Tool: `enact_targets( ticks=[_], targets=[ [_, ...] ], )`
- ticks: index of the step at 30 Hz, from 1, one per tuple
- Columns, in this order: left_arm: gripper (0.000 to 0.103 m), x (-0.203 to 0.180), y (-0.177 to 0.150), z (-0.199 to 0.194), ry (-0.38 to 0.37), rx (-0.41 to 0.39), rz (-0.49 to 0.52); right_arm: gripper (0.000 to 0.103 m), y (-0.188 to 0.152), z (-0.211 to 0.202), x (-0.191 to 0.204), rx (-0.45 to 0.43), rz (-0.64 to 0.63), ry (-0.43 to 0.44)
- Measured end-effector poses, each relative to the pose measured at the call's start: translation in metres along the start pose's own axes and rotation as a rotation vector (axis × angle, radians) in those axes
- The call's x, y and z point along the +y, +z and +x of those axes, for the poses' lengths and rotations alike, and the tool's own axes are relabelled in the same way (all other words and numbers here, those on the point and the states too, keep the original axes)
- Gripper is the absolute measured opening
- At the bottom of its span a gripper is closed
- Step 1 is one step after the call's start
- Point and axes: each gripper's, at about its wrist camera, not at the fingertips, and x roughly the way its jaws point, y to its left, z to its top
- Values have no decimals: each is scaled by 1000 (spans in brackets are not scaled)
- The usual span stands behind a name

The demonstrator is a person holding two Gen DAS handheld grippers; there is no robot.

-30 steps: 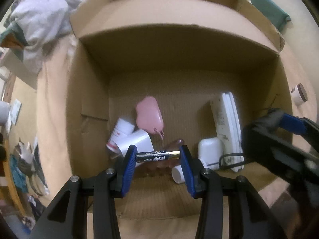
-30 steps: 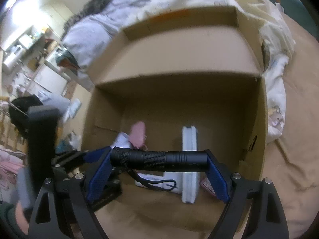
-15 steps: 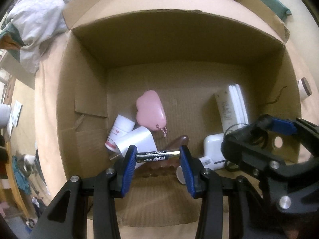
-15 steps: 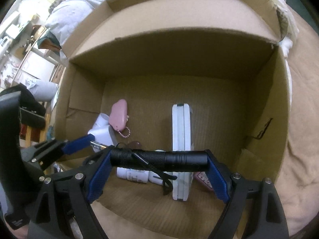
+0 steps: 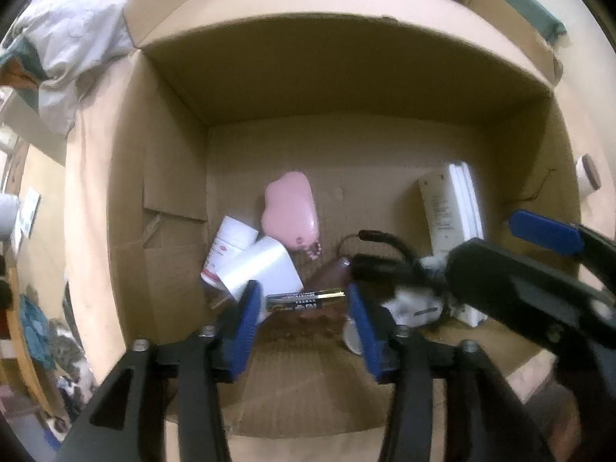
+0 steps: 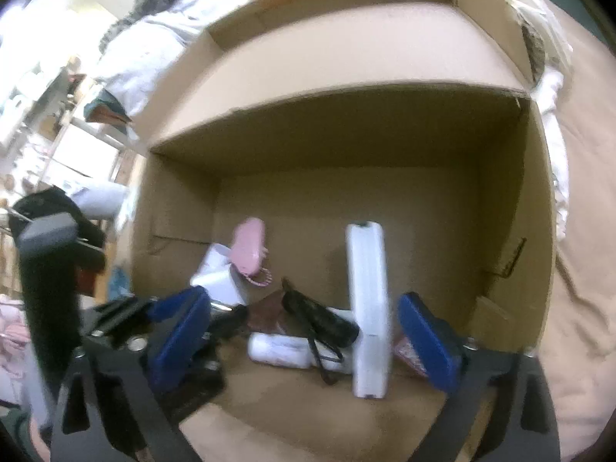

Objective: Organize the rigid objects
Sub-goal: 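Lower the battery and flashlight into the box and open both grippers, then grasp the second AA battery on the bed with the right gripper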

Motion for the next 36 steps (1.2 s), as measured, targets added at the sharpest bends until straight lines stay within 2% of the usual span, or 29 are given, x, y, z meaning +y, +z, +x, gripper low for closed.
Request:
enact_targets(
  ticks=[2,7,22,36],
  targets=[
    [76,1,0,-5,-5,-21,-21,103,1,-6,1,-20,1,10],
    [76,0,0,-14,-26,-44,-23,103,4,-21,1,-80,2,9],
    [76,7,-10,-49,-40,-108,-60,103,1,-53,7,-145,-9,-26],
    [76,33,-45,-85,-27,-171,-88,103,-39,-89,17,-153,-81,-53]
  ],
)
